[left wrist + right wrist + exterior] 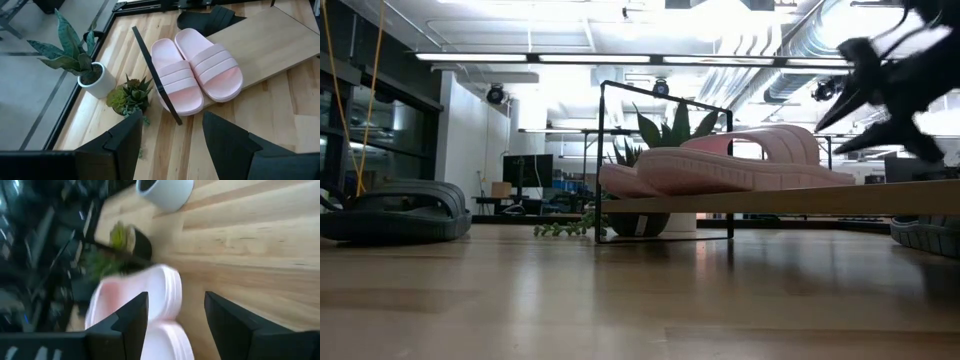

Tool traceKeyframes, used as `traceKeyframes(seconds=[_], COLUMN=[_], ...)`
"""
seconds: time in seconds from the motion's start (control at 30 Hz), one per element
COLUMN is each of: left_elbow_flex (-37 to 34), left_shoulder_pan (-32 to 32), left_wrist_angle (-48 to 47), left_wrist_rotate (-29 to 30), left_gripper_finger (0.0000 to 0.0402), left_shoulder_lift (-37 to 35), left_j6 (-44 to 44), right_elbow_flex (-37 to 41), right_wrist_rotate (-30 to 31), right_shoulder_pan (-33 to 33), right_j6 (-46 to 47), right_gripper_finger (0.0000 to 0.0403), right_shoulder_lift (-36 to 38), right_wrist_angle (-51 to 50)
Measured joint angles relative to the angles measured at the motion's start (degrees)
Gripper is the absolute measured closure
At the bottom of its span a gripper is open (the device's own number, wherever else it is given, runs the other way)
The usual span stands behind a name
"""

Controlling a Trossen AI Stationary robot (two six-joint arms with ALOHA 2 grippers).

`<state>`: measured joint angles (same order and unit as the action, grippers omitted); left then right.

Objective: Pick and place slides into the shelf
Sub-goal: Put the right black slipper on the shelf

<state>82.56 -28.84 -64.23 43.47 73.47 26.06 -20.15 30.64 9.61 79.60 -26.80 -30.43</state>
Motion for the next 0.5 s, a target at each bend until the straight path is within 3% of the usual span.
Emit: traceKeyframes(seconds=[0.23, 0.37, 0.5], left_elbow_flex=[-0.02, -0.01, -0.01], left_shoulder_pan=[0.00, -0.02, -0.01], left_wrist_angle=[-0.06, -0.25, -0.24], left_wrist_rotate=[-0.33, 0.48, 0.65], left_gripper_finger=[0.0204, 0.0204, 0.0204], left_shoulder_lift=[0.00, 0.00, 0.00], left_j6=[-0.02, -0.02, 0.57], right_elbow_flex=[-9.78, -9.55, -8.57], right_wrist_rotate=[-19.69, -26.82, -28.88], right_shoulder_pan=[0.00, 0.02, 0.02], right_j6=[-2.69, -1.56, -1.57], right_gripper_finger=[0.0218, 0.0218, 0.0218], right_shoulder_lift=[7.39, 9.47, 9.46], right_wrist_angle=[-23.20, -23.31, -22.54])
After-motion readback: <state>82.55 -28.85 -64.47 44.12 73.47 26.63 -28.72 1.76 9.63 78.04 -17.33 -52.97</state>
